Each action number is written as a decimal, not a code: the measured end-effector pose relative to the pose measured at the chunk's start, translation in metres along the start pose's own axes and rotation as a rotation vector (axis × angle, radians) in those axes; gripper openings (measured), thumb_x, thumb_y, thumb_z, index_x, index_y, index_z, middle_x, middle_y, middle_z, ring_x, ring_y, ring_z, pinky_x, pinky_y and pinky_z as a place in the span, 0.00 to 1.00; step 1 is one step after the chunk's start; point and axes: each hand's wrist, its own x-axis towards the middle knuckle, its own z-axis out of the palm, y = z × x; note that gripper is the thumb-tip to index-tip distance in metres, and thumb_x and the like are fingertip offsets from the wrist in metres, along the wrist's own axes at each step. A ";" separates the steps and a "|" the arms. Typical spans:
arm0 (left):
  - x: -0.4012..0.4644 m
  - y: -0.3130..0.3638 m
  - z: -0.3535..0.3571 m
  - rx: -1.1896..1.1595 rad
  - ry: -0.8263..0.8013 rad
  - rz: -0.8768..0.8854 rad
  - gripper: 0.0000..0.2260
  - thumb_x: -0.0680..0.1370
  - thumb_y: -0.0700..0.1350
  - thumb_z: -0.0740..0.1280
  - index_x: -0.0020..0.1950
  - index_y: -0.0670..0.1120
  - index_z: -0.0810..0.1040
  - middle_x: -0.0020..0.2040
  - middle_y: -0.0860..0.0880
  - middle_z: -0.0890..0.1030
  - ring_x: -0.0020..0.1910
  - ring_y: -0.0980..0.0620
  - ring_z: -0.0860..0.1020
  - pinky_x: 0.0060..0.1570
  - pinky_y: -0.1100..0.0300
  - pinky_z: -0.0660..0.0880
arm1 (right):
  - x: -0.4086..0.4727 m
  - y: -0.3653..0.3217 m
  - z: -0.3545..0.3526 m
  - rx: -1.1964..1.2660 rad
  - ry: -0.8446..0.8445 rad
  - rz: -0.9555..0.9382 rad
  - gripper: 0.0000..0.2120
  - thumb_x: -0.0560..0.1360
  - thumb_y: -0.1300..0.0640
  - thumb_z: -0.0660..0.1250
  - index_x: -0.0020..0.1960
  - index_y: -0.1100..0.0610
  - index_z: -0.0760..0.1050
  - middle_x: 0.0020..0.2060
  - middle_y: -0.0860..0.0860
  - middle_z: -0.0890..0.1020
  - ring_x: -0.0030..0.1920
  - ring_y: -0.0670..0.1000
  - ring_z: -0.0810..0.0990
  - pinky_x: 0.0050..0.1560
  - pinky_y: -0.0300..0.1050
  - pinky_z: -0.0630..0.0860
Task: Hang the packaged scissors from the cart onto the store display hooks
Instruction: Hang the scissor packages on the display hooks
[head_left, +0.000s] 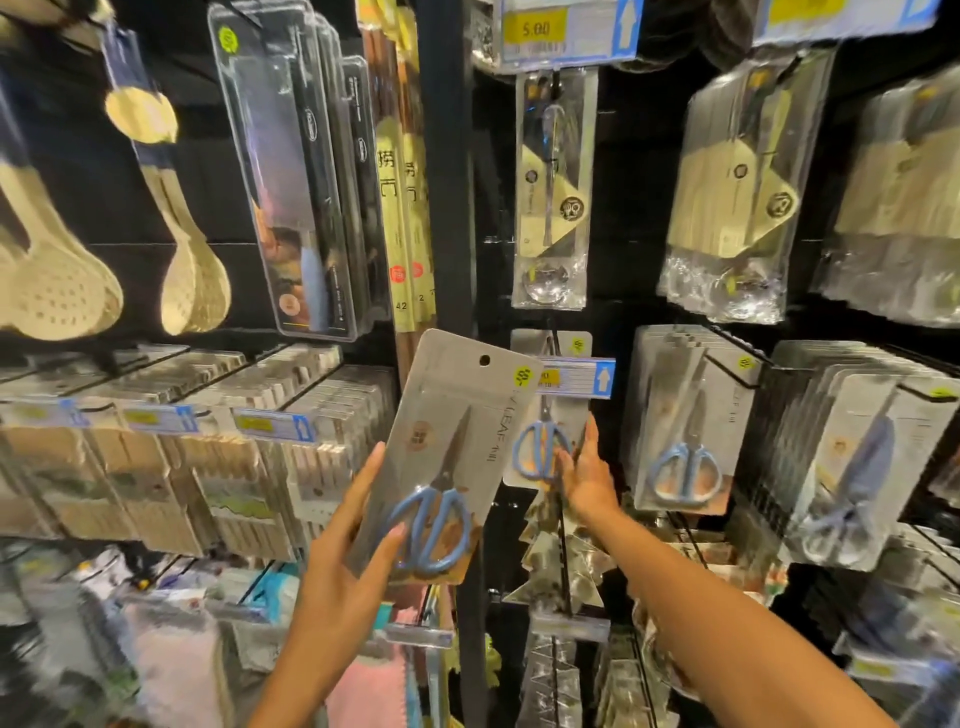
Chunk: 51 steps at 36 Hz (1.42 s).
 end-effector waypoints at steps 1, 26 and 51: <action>-0.001 0.001 0.001 -0.008 0.009 -0.004 0.33 0.79 0.41 0.67 0.74 0.72 0.63 0.75 0.70 0.66 0.75 0.63 0.67 0.73 0.51 0.68 | 0.002 -0.003 0.000 -0.001 -0.007 0.016 0.35 0.83 0.48 0.61 0.81 0.41 0.42 0.57 0.58 0.82 0.51 0.59 0.83 0.55 0.57 0.79; -0.043 0.024 0.021 -0.181 0.022 -0.097 0.33 0.79 0.40 0.68 0.77 0.66 0.62 0.68 0.74 0.71 0.67 0.69 0.72 0.58 0.76 0.72 | -0.206 -0.058 -0.073 0.496 -0.392 -0.313 0.23 0.83 0.54 0.61 0.75 0.39 0.60 0.59 0.47 0.84 0.58 0.50 0.84 0.58 0.48 0.81; -0.004 0.036 0.034 0.070 0.041 0.200 0.27 0.81 0.56 0.60 0.80 0.53 0.62 0.77 0.55 0.64 0.76 0.55 0.65 0.75 0.62 0.64 | -0.236 -0.033 -0.118 0.472 -0.203 -0.144 0.15 0.83 0.55 0.60 0.67 0.41 0.68 0.54 0.43 0.86 0.54 0.45 0.85 0.48 0.40 0.81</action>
